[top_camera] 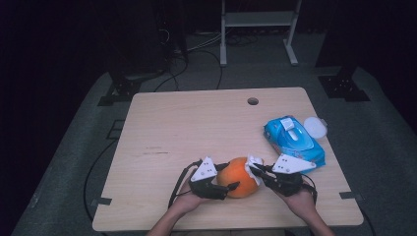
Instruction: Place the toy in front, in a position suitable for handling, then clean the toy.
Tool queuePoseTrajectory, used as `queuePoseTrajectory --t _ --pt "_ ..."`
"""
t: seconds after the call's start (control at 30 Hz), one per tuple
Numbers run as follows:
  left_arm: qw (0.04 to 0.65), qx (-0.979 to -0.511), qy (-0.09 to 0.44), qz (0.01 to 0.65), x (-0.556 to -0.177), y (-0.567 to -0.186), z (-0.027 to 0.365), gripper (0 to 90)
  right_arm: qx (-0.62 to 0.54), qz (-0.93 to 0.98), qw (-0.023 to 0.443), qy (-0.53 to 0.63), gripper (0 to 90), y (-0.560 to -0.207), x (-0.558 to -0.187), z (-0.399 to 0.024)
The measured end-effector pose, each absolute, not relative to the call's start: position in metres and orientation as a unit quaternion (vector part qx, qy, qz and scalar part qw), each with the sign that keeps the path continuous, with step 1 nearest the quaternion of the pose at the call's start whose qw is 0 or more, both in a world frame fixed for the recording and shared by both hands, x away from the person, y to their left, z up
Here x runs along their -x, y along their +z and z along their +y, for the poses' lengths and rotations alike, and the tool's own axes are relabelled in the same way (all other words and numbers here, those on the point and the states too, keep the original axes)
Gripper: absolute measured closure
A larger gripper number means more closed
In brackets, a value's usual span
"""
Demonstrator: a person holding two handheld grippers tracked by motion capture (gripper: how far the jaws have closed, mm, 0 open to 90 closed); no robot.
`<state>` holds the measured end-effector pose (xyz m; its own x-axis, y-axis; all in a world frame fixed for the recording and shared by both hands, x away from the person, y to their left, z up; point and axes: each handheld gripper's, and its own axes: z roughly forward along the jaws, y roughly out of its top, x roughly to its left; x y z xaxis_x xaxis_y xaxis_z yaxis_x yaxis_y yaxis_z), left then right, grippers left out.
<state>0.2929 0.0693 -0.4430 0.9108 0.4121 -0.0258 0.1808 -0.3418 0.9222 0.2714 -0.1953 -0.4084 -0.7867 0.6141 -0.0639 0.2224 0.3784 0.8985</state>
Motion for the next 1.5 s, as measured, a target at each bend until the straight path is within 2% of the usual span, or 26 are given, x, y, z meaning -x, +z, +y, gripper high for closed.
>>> queuePoseTrajectory --t 0.13,0.4,0.67,0.87,1.0,1.07,1.13,1.2,1.27,1.37,1.5 --pt "0.546 -0.810 0.097 0.190 -0.295 -0.445 0.073 28.0 -0.263 0.804 0.178 0.503 82.5 -0.411 -0.278 -0.195" --pt "0.540 -0.814 0.095 0.193 -0.295 -0.445 0.073 25.8 -0.258 0.807 0.178 0.501 82.5 -0.412 -0.281 -0.192" --pt "0.535 -0.818 0.108 0.182 -0.293 -0.443 0.067 26.3 -0.230 0.812 0.187 0.502 82.5 -0.403 -0.266 -0.180" --pt "0.535 -0.817 0.107 0.185 -0.294 -0.443 0.068 28.0 -0.270 0.803 0.192 0.495 82.6 -0.411 -0.282 -0.203" --pt "0.531 -0.819 0.117 0.182 -0.292 -0.441 0.063 28.7 -0.282 0.803 0.202 0.484 82.5 -0.410 -0.278 -0.207" --pt "0.534 -0.818 0.117 0.181 -0.291 -0.442 0.062 28.7 -0.265 0.803 0.181 0.502 82.5 -0.404 -0.271 -0.200" --pt "0.536 -0.818 0.115 0.174 -0.291 -0.442 0.063 26.3 -0.240 0.811 0.176 0.503 82.5 -0.401 -0.265 -0.187" --pt "0.540 -0.820 0.101 0.159 -0.294 -0.441 0.066 18.2 -0.226 0.823 0.191 0.486 82.6 -0.403 -0.264 -0.179" --pt "0.550 -0.817 0.080 0.154 -0.298 -0.443 0.071 11.5 -0.234 0.819 0.177 0.493 82.6 -0.405 -0.268 -0.184" --pt "0.546 -0.817 0.077 0.170 -0.303 -0.448 0.071 13.2 -0.247 0.813 0.177 0.497 82.6 -0.406 -0.272 -0.195" --pt "0.545 -0.815 0.099 0.168 -0.299 -0.445 0.069 28.5 -0.267 0.808 0.178 0.493 82.6 -0.408 -0.278 -0.208"
